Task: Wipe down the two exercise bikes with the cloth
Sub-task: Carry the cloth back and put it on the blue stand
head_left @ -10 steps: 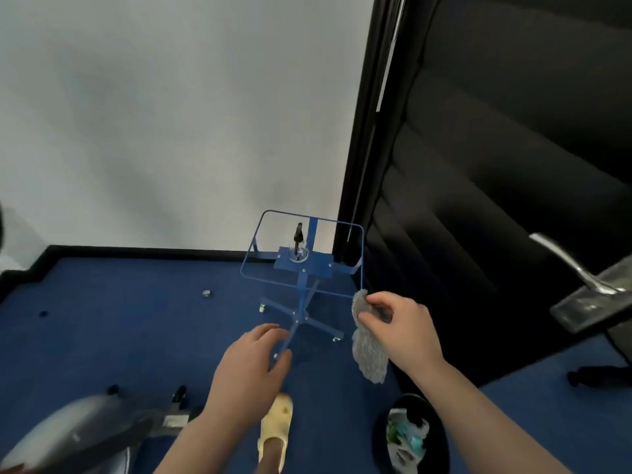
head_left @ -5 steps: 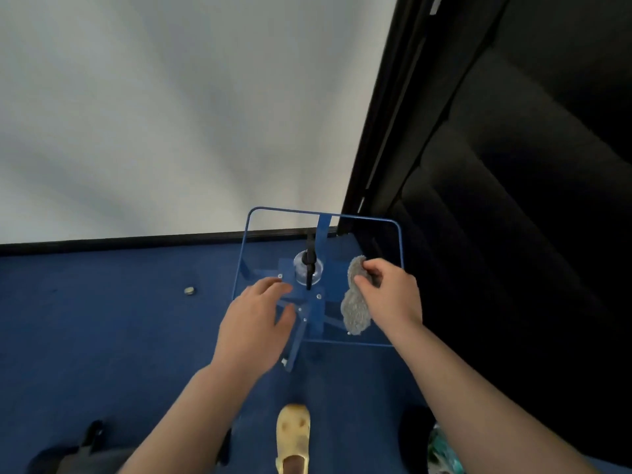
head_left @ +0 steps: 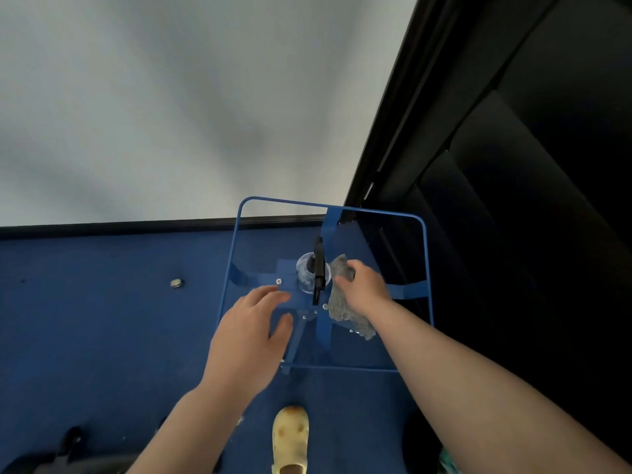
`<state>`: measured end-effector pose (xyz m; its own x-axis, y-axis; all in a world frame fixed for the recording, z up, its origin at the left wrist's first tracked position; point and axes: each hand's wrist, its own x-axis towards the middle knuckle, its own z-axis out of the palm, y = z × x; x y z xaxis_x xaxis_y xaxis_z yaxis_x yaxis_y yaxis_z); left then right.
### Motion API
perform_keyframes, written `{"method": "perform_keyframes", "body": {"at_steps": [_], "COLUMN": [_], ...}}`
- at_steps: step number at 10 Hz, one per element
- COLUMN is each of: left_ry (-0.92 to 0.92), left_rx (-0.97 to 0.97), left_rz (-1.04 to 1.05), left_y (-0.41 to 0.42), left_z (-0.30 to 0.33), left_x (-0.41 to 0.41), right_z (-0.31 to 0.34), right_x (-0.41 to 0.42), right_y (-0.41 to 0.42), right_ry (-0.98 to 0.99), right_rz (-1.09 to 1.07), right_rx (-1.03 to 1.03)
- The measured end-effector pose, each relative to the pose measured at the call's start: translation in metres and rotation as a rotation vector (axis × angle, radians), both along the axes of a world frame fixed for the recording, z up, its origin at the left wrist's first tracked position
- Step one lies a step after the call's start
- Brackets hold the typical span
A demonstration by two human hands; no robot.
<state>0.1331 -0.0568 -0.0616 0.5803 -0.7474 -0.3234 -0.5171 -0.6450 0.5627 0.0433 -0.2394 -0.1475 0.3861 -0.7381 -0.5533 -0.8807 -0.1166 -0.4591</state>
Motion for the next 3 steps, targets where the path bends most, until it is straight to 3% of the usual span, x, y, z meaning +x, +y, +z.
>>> {"method": "perform_keyframes", "body": {"at_steps": [3], "left_ry": [-0.101], "left_rx": [-0.151], "left_rz": [-0.017], "left_y": [-0.01], "left_z": [0.085], "left_x": [-0.032], "right_z": [0.106], "right_x": [-0.049], "right_y": [0.007], "right_ry": [-0.086], "right_rz": [0.09], "right_rx": [-0.152]}}
